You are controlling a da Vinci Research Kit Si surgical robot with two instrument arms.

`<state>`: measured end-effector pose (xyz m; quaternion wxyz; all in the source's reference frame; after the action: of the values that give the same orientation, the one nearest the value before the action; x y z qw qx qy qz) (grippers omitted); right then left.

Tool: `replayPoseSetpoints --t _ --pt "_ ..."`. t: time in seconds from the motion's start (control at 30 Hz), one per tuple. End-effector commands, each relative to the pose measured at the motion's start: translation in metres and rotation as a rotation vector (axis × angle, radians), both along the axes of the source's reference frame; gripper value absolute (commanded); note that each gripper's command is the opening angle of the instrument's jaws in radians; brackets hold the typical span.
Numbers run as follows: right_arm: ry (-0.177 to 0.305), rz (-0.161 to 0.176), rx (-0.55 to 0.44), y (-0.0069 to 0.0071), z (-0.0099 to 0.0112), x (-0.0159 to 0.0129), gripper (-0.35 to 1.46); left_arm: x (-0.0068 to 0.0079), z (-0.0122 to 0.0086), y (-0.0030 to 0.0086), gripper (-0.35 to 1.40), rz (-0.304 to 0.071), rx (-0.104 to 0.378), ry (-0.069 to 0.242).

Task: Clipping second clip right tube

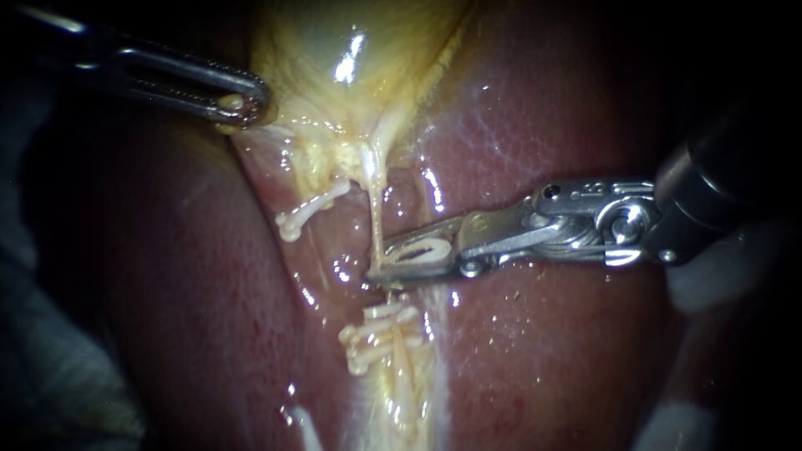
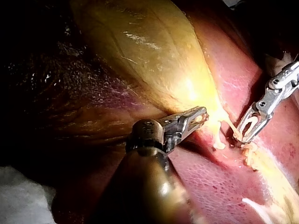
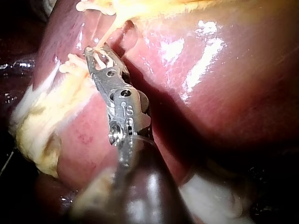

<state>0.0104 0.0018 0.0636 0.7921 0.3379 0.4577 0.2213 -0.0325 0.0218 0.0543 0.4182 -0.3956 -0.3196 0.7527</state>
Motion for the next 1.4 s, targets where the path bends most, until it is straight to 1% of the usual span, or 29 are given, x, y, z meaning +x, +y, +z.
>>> replayPoseSetpoints --t 0.03,0.13,0.33,0.4,0.43,0.53,0.57,0.73,0.9,1.03,1.3,1.4 --pt "0.004 0.005 0.000 0.0000 0.0000 0.0000 0.19 0.0000 0.0000 0.0000 -0.35 0.000 0.000 0.000" --pt "0.016 0.013 0.002 0.0001 0.0001 0.0001 0.38 0.0000 0.0000 0.0000 -0.35 0.000 0.000 0.000" --pt "0.039 0.035 0.015 0.0002 0.0006 0.0002 0.49 0.0001 0.0000 0.0000 -0.35 0.000 0.000 0.000" --pt "0.035 0.039 0.024 0.0002 0.0008 0.0001 0.49 0.0001 0.0000 0.0000 -0.35 0.000 0.000 0.000" --pt "0.032 0.047 0.039 0.0002 0.0011 0.0001 0.49 0.0001 0.0000 0.0000 -0.35 0.000 0.000 0.000" --pt "0.041 0.069 0.075 -0.0002 0.0019 0.0001 0.49 0.0001 0.0000 0.0000 -0.35 0.000 0.000 0.000" --pt "0.044 0.071 0.087 -0.0003 0.0021 0.0001 0.49 0.0001 0.0000 0.0000 -0.35 0.000 0.000 0.000" --pt "0.073 0.090 0.192 -0.0013 0.0041 0.0003 0.49 0.0001 0.0000 0.0000 -0.35 0.000 0.000 0.000" --pt "0.124 0.113 0.295 -0.0024 0.0055 0.0009 0.49 0.0000 -0.0001 -0.0001 -0.35 0.000 0.000 0.000" --pt "0.152 0.119 0.340 -0.0029 0.0056 0.0015 0.49 0.0000 -0.0001 -0.0001 -0.35 0.000 0.000 0.000" --pt "0.200 0.137 0.407 -0.0035 0.0049 0.0027 0.49 -0.0001 -0.0001 -0.0001 -0.35 0.000 0.000 0.000" --pt "0.215 0.135 0.424 -0.0037 0.0048 0.0029 0.50 -0.0001 -0.0001 -0.0001 -0.35 0.000 0.000 0.000"
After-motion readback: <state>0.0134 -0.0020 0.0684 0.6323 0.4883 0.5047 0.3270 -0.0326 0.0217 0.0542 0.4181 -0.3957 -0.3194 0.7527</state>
